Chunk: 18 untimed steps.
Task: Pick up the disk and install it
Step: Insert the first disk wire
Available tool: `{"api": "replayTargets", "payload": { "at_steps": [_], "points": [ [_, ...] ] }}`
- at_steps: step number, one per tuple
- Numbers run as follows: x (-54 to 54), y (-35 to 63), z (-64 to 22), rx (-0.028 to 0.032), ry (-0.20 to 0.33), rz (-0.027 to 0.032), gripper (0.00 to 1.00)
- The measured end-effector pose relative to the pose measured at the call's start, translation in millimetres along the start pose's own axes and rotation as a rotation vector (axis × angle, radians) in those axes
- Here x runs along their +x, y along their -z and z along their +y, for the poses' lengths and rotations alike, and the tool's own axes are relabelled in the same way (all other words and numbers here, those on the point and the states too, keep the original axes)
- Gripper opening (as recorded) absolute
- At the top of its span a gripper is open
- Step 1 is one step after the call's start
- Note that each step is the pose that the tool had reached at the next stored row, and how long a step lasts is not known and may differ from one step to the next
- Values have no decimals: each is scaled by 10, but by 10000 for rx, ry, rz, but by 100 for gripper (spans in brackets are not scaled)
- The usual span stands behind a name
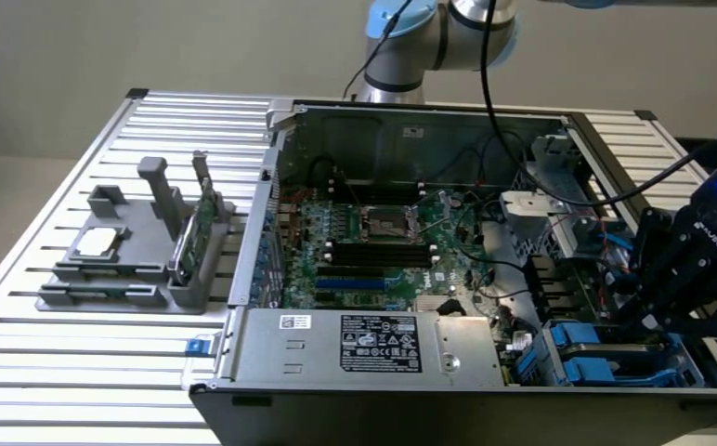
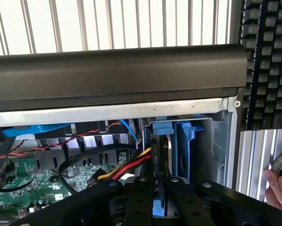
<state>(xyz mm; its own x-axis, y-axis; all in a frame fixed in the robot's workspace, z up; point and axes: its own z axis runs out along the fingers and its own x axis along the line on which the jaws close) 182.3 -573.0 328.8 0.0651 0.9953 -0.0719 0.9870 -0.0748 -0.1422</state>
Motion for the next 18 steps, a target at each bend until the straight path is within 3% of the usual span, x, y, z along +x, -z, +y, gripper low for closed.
{"api": "replayTargets", "payload": {
  "at_steps": [4, 5, 7, 18],
  "points": [
    [0, -2, 1, 0, 2, -1, 18],
    [0, -2, 1, 0, 1, -2, 25],
    [-1, 15, -3, 0, -1, -6, 25],
    [-15, 190, -43, 0, 0, -2, 25]
  ]
}}
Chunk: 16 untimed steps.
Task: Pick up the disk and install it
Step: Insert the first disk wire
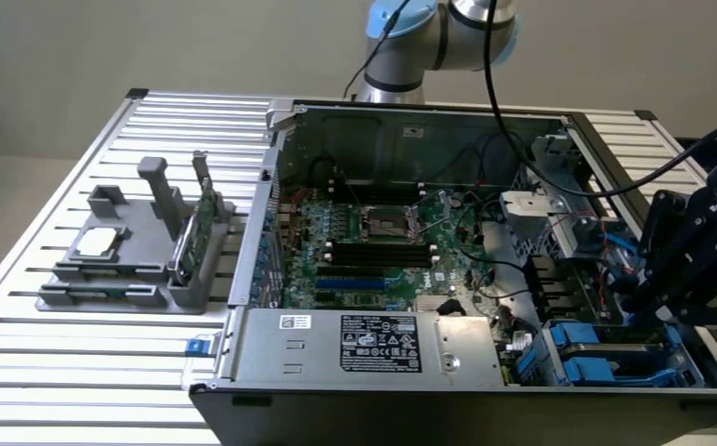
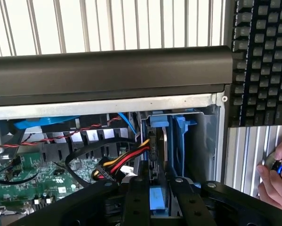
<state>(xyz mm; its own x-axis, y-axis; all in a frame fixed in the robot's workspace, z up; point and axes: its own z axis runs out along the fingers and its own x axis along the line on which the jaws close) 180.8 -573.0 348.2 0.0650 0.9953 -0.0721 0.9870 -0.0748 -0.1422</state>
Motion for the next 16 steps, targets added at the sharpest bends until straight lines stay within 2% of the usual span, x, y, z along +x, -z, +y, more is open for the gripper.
{"api": "replayTargets", "payload": {
  "at_steps": [2, 4, 9, 16],
  "points": [
    [0, 1, 0, 0, 0, 1, 22],
    [0, 3, -1, -2, 0, -1, 11],
    [-6, -5, 1, -25, -2, 3, 11],
    [-12, -67, 5, -162, 0, 69, 11]
  ]
}}
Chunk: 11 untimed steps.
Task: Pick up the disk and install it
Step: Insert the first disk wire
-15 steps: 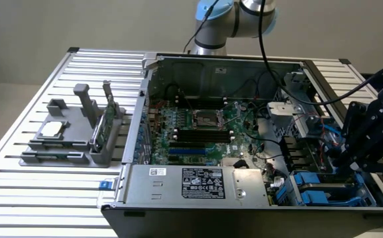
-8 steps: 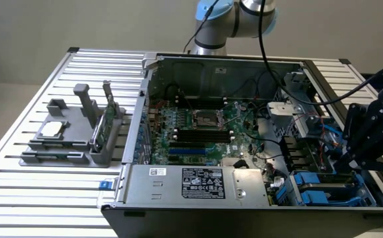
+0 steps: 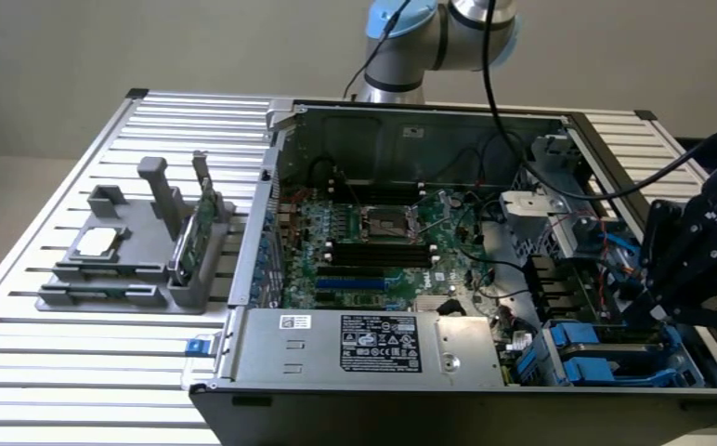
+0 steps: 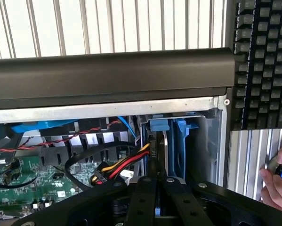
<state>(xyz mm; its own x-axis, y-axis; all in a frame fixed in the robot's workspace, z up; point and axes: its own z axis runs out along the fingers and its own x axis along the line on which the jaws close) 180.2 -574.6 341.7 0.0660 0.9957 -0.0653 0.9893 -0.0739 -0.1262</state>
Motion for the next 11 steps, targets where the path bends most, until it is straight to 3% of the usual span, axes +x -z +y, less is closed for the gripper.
{"api": "replayTargets", "payload": {
  "at_steps": [7, 11],
  "points": [
    [-4, -48, -19, -110, 3, 73, 11],
    [-14, -10, -26, -114, 6, 100, 11]
  ]
}}
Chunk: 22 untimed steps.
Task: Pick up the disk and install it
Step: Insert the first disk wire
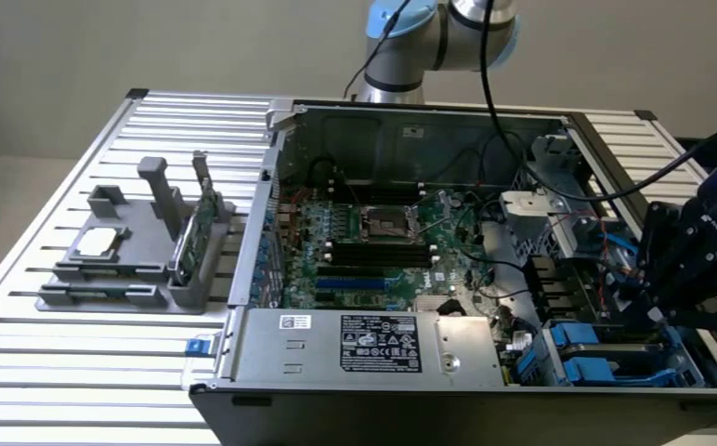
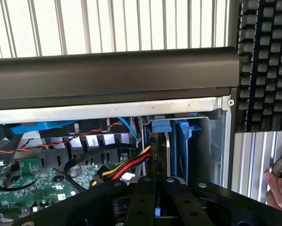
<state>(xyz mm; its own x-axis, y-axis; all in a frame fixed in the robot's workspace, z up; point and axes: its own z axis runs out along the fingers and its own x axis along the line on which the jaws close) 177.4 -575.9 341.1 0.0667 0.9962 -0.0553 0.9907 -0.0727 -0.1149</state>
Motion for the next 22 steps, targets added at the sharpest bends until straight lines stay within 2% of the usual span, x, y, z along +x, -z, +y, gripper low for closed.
{"api": "replayTargets", "payload": {
  "at_steps": [4, 15, 22],
  "points": [
    [-16, 107, -29, -2, -2, -13, 11],
    [-36, 98, -320, -6, 66, -20, 11],
    [-33, 98, -342, -9, 97, -33, 11]
  ]
}}
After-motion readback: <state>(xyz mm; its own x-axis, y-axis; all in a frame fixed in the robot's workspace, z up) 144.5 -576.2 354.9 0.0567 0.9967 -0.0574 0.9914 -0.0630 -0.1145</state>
